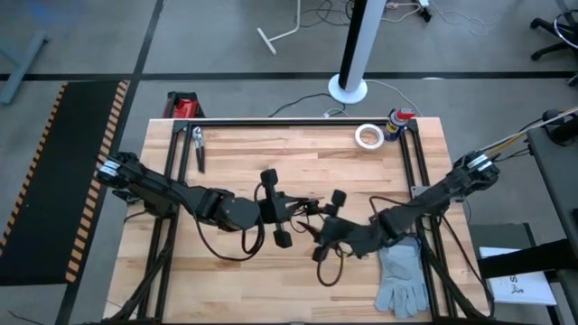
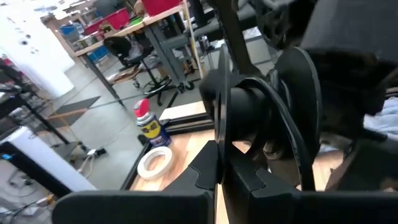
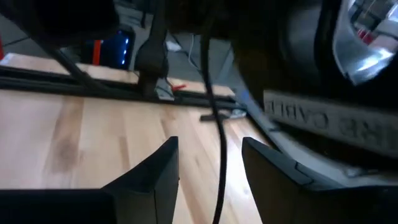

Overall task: Coil cords
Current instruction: Uncoil the black wire from the spool

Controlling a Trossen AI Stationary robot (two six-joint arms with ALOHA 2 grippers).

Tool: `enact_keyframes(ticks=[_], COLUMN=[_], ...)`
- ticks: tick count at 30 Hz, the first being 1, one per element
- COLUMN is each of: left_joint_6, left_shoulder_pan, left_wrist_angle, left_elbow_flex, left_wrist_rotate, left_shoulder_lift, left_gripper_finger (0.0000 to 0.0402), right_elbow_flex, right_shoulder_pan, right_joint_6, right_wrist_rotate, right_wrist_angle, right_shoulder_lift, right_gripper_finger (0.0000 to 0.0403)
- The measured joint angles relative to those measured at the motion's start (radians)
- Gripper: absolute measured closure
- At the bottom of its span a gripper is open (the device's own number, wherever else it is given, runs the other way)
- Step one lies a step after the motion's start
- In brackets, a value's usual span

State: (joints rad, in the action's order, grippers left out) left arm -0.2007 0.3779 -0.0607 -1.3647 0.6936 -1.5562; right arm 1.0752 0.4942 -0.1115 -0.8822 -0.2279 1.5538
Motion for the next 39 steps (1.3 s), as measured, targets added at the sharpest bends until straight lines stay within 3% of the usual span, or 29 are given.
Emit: enact_keyframes(ticks=[6,12,18,24,33,39], left_joint_6=[0.000,0.000,-0.008,-0.009,0.008,0.077], left_shoulder_pan=[0.020,0.032,0.034,0.033,0.033,0.030], left_wrist_angle=[0.026,0.032,0.046,0.049,-0.044,-0.165], left_elbow_flex=[0.000,0.000,0.000,0.000,0.000,0.000], left_wrist_rotate=[-0.004,-0.002,0.001,0.002,0.005,0.006], left_shoulder_lift=[-0.001,-0.001,-0.001,-0.001,-0.001,-0.001], left_gripper_finger=[0.0402,0.0402,0.0402,0.0402,0.0402,0.0402], right_elbow_flex=[-0.034,-0.070,-0.070,-0.070,-0.070,-0.070], right_shoulder_pan=[-0.038,-0.043,-0.048,-0.048,0.019,0.104], right_joint_6=[-0.123,-0.244,-0.248,-0.239,-0.170,-0.234], right_wrist_rotate=[0.080,0.067,0.070,0.113,0.155,0.037], right_wrist_angle=[-0.237,-0.418,-0.422,-0.383,-0.301,-0.291], right_shoulder_lift=[0.061,0.099,0.103,0.103,0.072,0.003], right_gripper_finger=[0.0252,0.0269,0.0301,0.0393,0.0402,0.0403])
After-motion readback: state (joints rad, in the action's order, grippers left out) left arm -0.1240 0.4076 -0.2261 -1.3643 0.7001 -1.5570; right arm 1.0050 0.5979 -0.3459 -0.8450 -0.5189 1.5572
